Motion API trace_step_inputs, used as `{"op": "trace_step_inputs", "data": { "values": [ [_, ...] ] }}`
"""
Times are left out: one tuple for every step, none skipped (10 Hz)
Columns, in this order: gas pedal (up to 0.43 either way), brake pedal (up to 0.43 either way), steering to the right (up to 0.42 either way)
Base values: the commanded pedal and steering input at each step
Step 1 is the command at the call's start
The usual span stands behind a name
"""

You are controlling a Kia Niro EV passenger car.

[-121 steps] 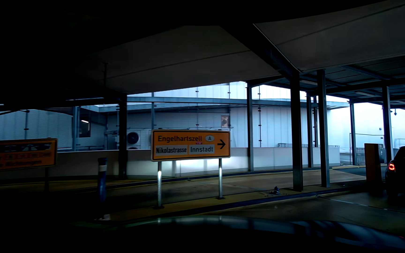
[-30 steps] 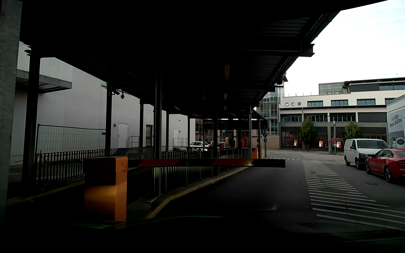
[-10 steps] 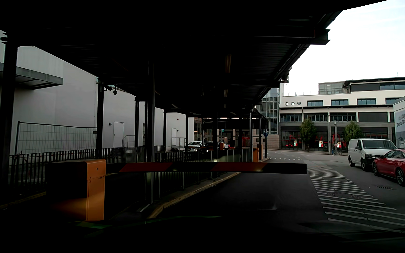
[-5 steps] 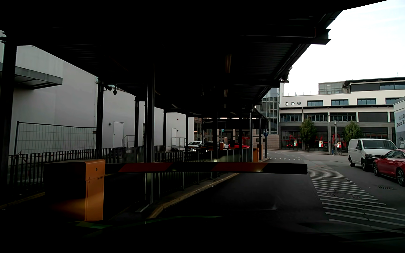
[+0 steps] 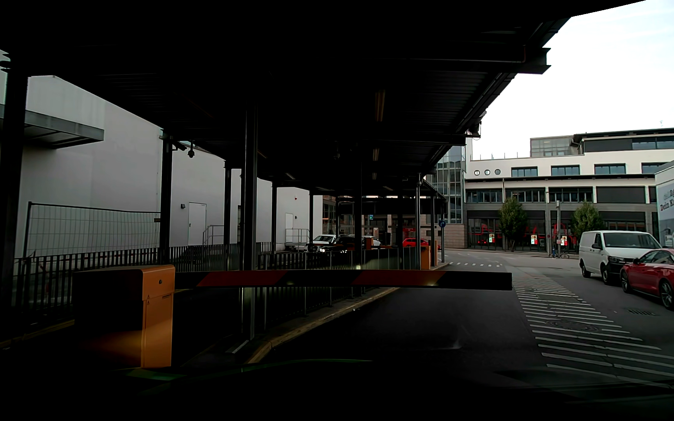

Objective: Follow the waypoints while adhering to traffic rules and regulations

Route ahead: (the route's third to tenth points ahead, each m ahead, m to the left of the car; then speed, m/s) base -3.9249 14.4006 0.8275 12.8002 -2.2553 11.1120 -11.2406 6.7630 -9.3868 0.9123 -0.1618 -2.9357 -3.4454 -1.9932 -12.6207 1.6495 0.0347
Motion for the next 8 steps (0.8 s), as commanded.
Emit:
{"op": "trace_step_inputs", "data": {
  "values": [
    [0.0, 0.226, 0.027],
    [0.0, 0.226, 0.027],
    [0.0, 0.232, 0.027],
    [0.0, 0.232, 0.027],
    [0.0, 0.232, 0.027],
    [0.0, 0.232, 0.027],
    [0.0, 0.238, 0.027],
    [0.0, 0.238, 0.027]
  ]
}}
